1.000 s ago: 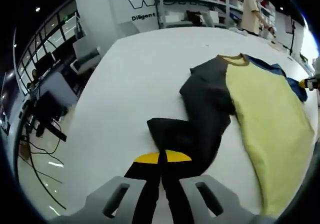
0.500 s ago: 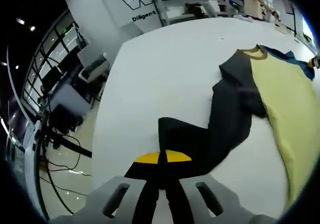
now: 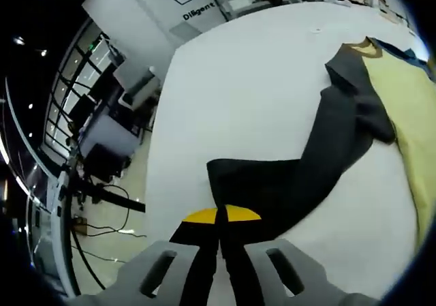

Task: Fold the garment on the visible template until the final outline fits inside the template.

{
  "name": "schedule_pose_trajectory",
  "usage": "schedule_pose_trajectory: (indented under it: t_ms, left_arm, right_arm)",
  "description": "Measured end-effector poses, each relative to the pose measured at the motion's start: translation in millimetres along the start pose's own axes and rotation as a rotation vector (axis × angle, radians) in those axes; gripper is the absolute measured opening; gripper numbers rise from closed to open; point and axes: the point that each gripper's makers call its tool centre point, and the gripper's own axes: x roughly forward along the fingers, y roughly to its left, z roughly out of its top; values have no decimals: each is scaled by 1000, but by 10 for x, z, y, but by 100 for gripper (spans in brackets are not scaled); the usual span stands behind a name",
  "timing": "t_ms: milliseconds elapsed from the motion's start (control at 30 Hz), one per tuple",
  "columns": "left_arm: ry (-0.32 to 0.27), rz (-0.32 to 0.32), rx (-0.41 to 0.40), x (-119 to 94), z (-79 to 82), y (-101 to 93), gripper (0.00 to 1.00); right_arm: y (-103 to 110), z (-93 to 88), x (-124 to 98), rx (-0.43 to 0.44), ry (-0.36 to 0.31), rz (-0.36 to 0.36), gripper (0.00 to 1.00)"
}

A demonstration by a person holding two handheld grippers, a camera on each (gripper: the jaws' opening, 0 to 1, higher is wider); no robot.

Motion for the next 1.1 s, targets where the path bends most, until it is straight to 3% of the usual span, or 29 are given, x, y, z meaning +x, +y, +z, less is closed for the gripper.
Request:
schedule_pose_trajectory:
  t_ms: [267,600,1100]
  left_arm:
    - [27,28,35,84,-14,86,0]
    - [60,50,85,161,13,197,0]
    - [110,95,86,225,-32,299,0]
  right_arm:
    - [-125,59,138,-38,17,-14,0]
    - [-439,131,282,-76,12,-80,0]
    - [-547,175,360,-95,7,-94,0]
